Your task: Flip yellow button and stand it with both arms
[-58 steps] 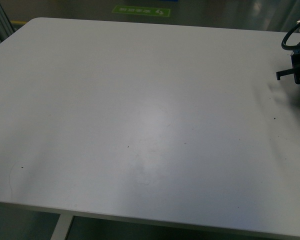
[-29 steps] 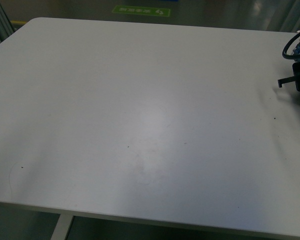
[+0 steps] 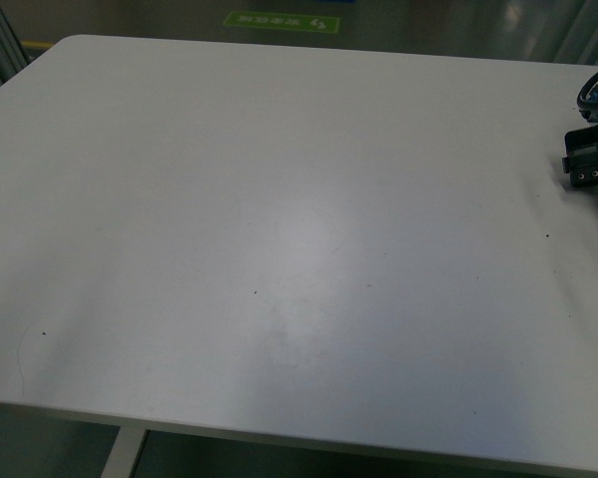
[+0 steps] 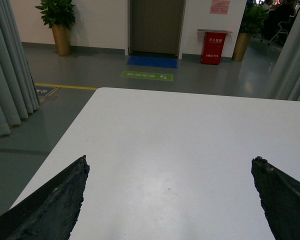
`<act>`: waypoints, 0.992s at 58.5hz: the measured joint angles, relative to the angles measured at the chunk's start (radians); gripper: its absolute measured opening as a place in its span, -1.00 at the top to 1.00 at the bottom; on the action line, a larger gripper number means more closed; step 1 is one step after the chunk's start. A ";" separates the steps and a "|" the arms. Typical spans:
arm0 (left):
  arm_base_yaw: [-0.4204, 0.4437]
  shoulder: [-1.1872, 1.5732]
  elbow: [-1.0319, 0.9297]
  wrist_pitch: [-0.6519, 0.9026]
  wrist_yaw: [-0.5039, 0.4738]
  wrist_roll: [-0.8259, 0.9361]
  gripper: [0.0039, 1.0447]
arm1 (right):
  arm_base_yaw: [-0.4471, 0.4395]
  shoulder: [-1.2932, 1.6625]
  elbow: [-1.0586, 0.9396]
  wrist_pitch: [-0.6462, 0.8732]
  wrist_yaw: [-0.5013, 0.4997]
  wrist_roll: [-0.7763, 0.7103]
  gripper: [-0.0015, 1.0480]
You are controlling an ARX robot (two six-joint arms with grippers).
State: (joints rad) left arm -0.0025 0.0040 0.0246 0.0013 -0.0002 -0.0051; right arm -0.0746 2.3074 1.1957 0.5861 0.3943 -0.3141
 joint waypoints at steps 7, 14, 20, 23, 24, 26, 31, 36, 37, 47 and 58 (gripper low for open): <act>0.000 0.000 0.000 0.000 0.000 0.000 -0.87 | 0.000 -0.006 0.000 -0.008 -0.005 0.006 -0.86; 0.000 0.000 0.000 0.000 0.000 0.000 -0.87 | 0.005 -0.011 0.002 -0.016 -0.007 0.008 -0.86; 0.000 0.000 0.000 0.000 0.000 0.000 -0.87 | 0.007 -0.013 0.002 -0.015 -0.007 0.008 -0.86; 0.000 0.000 0.000 0.000 0.000 0.000 -0.87 | 0.008 -0.013 0.002 -0.014 -0.006 0.008 -0.86; 0.000 0.000 0.000 0.000 0.000 0.000 -0.87 | 0.008 -0.013 0.002 -0.012 -0.005 0.008 -0.86; 0.000 0.000 0.000 0.000 0.000 0.000 -0.87 | 0.008 -0.013 0.002 -0.011 -0.003 0.008 -0.86; 0.000 0.000 0.000 0.000 0.000 0.000 -0.87 | 0.008 -0.013 0.002 -0.010 0.001 0.008 -0.86; 0.000 0.000 0.000 0.000 0.000 0.000 -0.87 | 0.007 -0.013 0.002 -0.010 0.004 0.008 -0.86; 0.000 0.000 0.000 0.000 0.000 0.000 -0.87 | 0.006 -0.013 0.003 -0.010 0.005 0.008 -0.86; 0.000 0.000 0.000 0.000 0.000 0.000 -0.87 | -0.002 -0.013 0.021 -0.010 0.007 0.008 -0.86; 0.000 0.000 0.000 0.000 0.000 0.000 -0.87 | -0.013 -0.013 0.033 -0.015 0.003 0.010 -0.86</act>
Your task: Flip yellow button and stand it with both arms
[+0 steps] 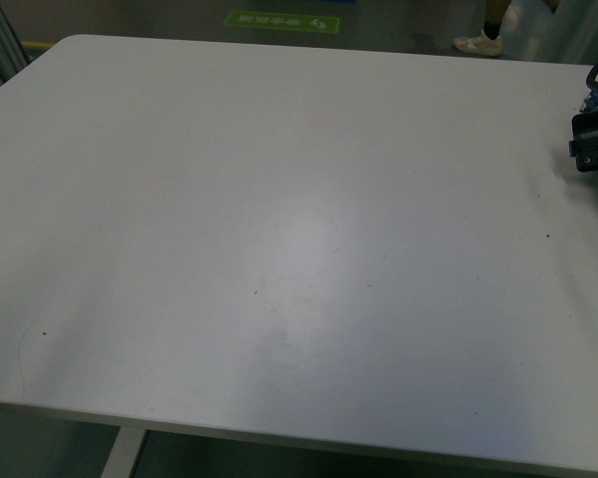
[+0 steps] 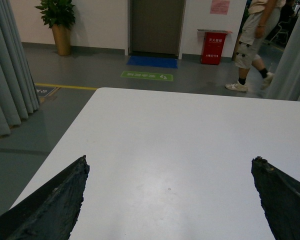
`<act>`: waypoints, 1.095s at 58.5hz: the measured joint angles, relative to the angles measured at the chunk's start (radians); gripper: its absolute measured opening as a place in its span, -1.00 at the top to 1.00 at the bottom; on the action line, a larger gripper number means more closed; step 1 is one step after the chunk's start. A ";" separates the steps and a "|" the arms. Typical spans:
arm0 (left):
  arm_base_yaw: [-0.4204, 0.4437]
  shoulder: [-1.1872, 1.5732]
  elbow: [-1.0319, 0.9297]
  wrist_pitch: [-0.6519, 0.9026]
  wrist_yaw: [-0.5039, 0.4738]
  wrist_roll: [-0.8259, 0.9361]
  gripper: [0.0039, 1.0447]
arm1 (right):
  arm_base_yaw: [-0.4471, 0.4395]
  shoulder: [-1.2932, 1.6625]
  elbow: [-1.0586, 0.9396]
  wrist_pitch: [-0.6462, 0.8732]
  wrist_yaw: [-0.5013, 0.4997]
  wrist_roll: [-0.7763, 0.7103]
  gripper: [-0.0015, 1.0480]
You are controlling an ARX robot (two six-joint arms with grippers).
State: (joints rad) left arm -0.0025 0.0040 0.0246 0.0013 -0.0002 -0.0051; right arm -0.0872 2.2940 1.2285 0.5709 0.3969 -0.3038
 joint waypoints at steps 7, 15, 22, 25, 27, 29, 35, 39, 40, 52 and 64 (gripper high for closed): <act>0.000 0.000 0.000 0.000 0.000 0.000 -0.87 | -0.005 -0.001 0.005 -0.003 -0.004 0.004 -0.86; 0.000 0.000 0.000 0.000 0.000 0.000 -0.87 | -0.010 -0.004 0.013 -0.009 -0.010 0.006 -0.86; 0.000 0.000 0.000 0.000 0.000 0.000 -0.87 | -0.014 -0.006 0.018 -0.011 -0.014 0.009 -0.86; 0.000 0.000 0.000 0.000 0.000 0.000 -0.87 | -0.016 -0.007 0.020 -0.014 -0.016 0.012 -0.86; 0.000 0.000 0.000 0.000 0.000 0.000 -0.87 | -0.018 -0.008 0.021 -0.015 -0.019 0.013 -0.86; 0.000 0.000 0.000 0.000 0.000 0.000 -0.87 | -0.019 -0.009 0.021 -0.015 -0.023 0.013 -0.86; 0.000 0.000 0.000 0.000 0.000 0.000 -0.87 | -0.025 -0.011 0.028 -0.018 -0.025 0.016 -0.86; 0.000 0.000 0.000 0.000 0.000 0.000 -0.87 | -0.029 -0.013 0.035 -0.021 -0.026 0.018 -0.86; 0.000 0.000 0.000 0.000 0.000 0.000 -0.87 | -0.030 -0.013 0.036 -0.022 -0.026 0.019 -0.86; 0.000 0.000 0.000 0.000 0.000 0.000 -0.87 | -0.041 -0.015 0.049 -0.025 -0.032 0.022 -0.86; 0.000 0.000 0.000 0.000 0.000 0.000 -0.87 | -0.043 -0.033 0.050 -0.026 -0.084 0.044 -0.86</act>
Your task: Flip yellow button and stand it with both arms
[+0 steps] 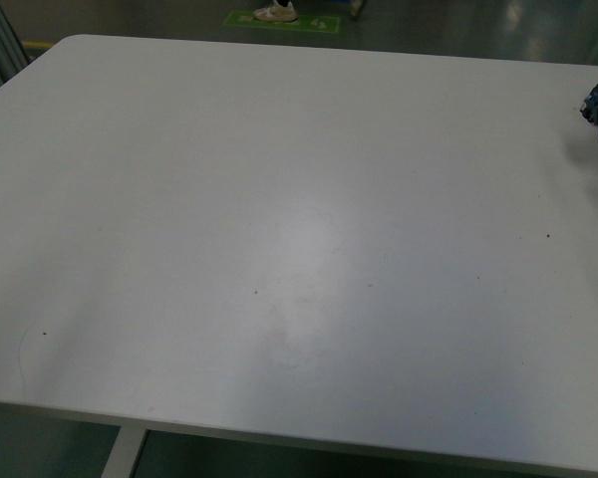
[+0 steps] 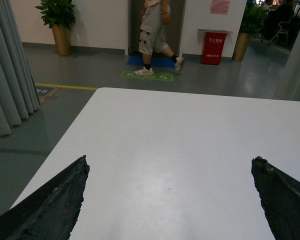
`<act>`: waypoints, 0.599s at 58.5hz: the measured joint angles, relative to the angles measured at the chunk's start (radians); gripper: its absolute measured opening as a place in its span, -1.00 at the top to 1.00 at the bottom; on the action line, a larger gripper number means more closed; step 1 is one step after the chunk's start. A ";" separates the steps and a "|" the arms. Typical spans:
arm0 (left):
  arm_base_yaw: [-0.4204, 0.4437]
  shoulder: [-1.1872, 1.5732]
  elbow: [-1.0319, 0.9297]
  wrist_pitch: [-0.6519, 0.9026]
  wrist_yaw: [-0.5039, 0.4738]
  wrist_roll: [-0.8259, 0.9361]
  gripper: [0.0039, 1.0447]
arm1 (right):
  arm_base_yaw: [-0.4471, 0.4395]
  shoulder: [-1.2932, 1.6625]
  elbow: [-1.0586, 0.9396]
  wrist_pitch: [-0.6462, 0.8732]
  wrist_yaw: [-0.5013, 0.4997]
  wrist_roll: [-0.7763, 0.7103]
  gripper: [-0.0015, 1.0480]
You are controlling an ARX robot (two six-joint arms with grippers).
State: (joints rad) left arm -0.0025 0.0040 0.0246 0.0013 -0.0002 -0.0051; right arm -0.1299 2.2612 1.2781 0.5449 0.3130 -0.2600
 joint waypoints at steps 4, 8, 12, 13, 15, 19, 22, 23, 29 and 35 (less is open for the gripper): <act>0.000 0.000 0.000 0.000 0.000 0.000 -0.87 | 0.003 -0.033 -0.013 0.000 -0.041 0.019 -0.86; 0.000 0.000 0.000 0.000 0.000 0.000 -0.87 | 0.008 -0.080 -0.037 0.002 -0.081 0.043 -0.86; 0.000 0.000 0.000 0.000 0.000 0.000 -0.87 | 0.012 -0.148 -0.085 0.020 -0.143 0.089 -0.86; 0.000 0.000 0.000 0.000 0.000 0.000 -0.87 | 0.013 -0.161 -0.095 0.023 -0.156 0.097 -0.86; 0.000 0.000 0.000 0.000 0.000 0.000 -0.87 | 0.015 -0.202 -0.128 0.035 -0.198 0.126 -0.86; 0.000 0.000 0.000 0.000 0.000 0.000 -0.87 | 0.021 -0.301 -0.212 0.072 -0.287 0.181 -0.86; 0.000 0.000 0.000 0.000 0.000 0.000 -0.87 | 0.026 -0.384 -0.285 0.081 -0.346 0.226 -0.86; 0.000 0.000 0.000 0.000 0.000 0.000 -0.87 | 0.029 -0.408 -0.303 0.082 -0.354 0.237 -0.86; 0.000 -0.002 0.000 0.000 0.000 0.000 -0.87 | 0.033 -0.449 -0.341 0.152 -0.383 0.261 -0.79; 0.000 -0.002 0.000 -0.001 0.000 0.000 -0.87 | 0.039 -0.465 -0.512 0.449 -0.397 0.261 -0.39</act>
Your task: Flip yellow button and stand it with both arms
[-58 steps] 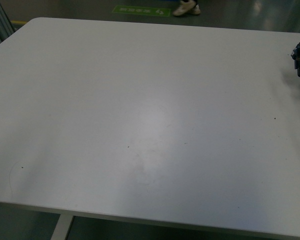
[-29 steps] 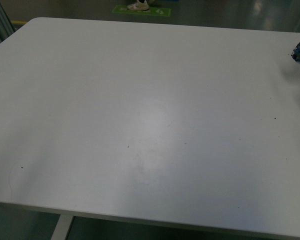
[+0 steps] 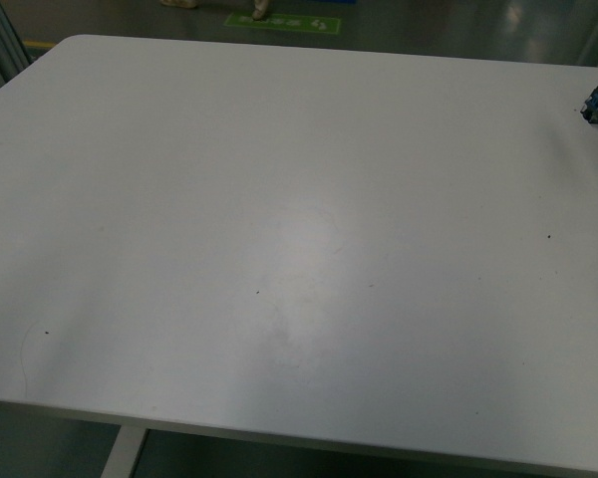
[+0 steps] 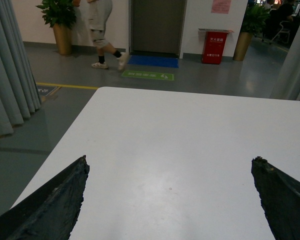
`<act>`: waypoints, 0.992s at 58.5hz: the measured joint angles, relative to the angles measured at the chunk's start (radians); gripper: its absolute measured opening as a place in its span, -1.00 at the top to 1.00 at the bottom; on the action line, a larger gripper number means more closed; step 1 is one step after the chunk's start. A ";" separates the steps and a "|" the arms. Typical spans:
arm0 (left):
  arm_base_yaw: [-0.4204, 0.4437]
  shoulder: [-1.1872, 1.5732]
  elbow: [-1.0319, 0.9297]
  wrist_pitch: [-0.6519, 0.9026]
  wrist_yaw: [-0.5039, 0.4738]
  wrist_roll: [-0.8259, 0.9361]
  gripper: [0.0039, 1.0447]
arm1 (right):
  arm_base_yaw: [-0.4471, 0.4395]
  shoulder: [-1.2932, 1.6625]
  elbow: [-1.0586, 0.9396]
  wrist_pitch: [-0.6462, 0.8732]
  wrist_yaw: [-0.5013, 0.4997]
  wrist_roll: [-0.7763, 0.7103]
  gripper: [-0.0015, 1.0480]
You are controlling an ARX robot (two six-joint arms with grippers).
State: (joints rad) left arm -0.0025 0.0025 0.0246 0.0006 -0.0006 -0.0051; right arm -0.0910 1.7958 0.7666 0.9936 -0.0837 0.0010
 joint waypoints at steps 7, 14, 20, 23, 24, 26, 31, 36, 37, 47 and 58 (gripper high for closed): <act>0.000 0.000 0.000 0.000 0.000 0.000 -0.87 | 0.010 -0.089 -0.148 0.074 0.012 0.000 -0.02; 0.000 0.000 0.000 0.000 0.000 0.000 -0.87 | 0.024 -0.197 -0.264 0.104 0.023 0.000 0.39; 0.000 0.000 0.000 0.000 0.000 0.000 -0.87 | 0.035 -0.268 -0.357 0.111 0.028 0.000 0.73; 0.000 0.000 0.000 0.000 0.000 0.000 -0.87 | 0.039 -0.281 -0.402 0.154 0.035 0.000 0.89; 0.000 0.000 0.000 0.000 0.000 0.000 -0.87 | 0.046 -0.286 -0.420 0.167 0.047 -0.004 0.95; 0.000 0.000 0.000 0.000 0.000 0.000 -0.87 | 0.060 -0.299 -0.444 0.171 0.076 -0.002 0.93; 0.000 0.000 0.000 0.000 0.000 0.000 -0.87 | 0.083 -0.353 -0.507 0.164 0.083 -0.003 0.94; 0.000 0.000 0.000 0.000 0.000 0.000 -0.87 | 0.090 -0.423 -0.550 0.146 0.082 -0.003 0.94; 0.000 0.000 0.000 0.000 0.000 0.000 -0.87 | 0.090 -0.439 -0.559 0.140 0.083 -0.003 0.94; 0.000 0.000 0.000 0.000 0.000 0.000 -0.87 | 0.089 -0.562 -0.628 0.081 0.083 -0.003 0.94; 0.000 0.000 0.000 0.000 0.000 0.000 -0.87 | 0.090 -0.717 -0.686 -0.015 0.083 -0.003 0.94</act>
State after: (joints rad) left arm -0.0025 0.0021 0.0246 0.0006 -0.0006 -0.0051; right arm -0.0010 1.0786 0.0803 0.9787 -0.0010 -0.0021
